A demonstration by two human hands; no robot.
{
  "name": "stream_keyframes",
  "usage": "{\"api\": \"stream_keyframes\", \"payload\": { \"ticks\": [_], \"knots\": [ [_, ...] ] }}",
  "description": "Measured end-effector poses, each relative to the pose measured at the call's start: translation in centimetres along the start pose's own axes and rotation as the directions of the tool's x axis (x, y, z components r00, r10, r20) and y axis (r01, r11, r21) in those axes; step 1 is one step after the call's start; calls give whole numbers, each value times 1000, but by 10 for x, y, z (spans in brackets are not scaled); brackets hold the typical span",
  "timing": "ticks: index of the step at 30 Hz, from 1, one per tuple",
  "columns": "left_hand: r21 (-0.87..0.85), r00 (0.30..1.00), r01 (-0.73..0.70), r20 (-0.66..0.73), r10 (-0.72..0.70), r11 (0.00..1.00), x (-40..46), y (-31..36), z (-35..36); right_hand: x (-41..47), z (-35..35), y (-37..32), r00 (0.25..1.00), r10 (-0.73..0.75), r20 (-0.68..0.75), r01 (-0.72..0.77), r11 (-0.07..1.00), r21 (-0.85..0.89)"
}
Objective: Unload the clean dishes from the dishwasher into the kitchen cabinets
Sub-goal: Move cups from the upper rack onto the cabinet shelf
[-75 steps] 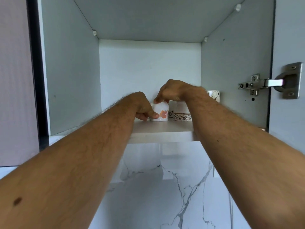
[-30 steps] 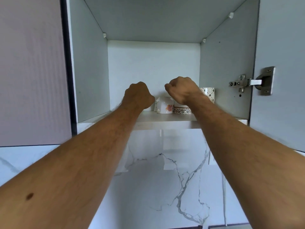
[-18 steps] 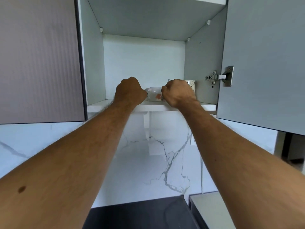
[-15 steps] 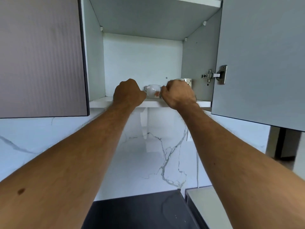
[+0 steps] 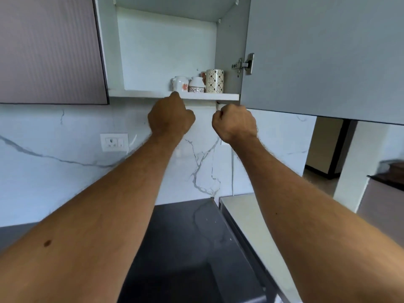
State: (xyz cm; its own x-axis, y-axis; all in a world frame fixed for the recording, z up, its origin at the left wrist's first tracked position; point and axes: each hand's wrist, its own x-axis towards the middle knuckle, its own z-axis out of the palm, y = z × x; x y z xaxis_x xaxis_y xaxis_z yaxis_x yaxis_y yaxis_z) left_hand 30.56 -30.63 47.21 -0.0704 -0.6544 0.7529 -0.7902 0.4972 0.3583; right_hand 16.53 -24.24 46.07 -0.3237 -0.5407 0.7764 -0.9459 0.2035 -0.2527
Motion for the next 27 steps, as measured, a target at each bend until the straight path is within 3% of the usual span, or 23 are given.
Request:
{"api": "stream_keyframes", "payload": {
  "ticks": [9,21,27],
  "knots": [
    [-55,961,15,277,1,998,-157,50,-7,-138,-49,63,970,140,197,-136,990,-31],
    [-258,837,-9,527,149,966,-311,63,14,-285,-93,117,895,354,271,-311,931,-190],
    [-383,762,43,610,217,923,-370,49,20,-361,-90,127,772,548,321,-465,832,-302]
  ]
}}
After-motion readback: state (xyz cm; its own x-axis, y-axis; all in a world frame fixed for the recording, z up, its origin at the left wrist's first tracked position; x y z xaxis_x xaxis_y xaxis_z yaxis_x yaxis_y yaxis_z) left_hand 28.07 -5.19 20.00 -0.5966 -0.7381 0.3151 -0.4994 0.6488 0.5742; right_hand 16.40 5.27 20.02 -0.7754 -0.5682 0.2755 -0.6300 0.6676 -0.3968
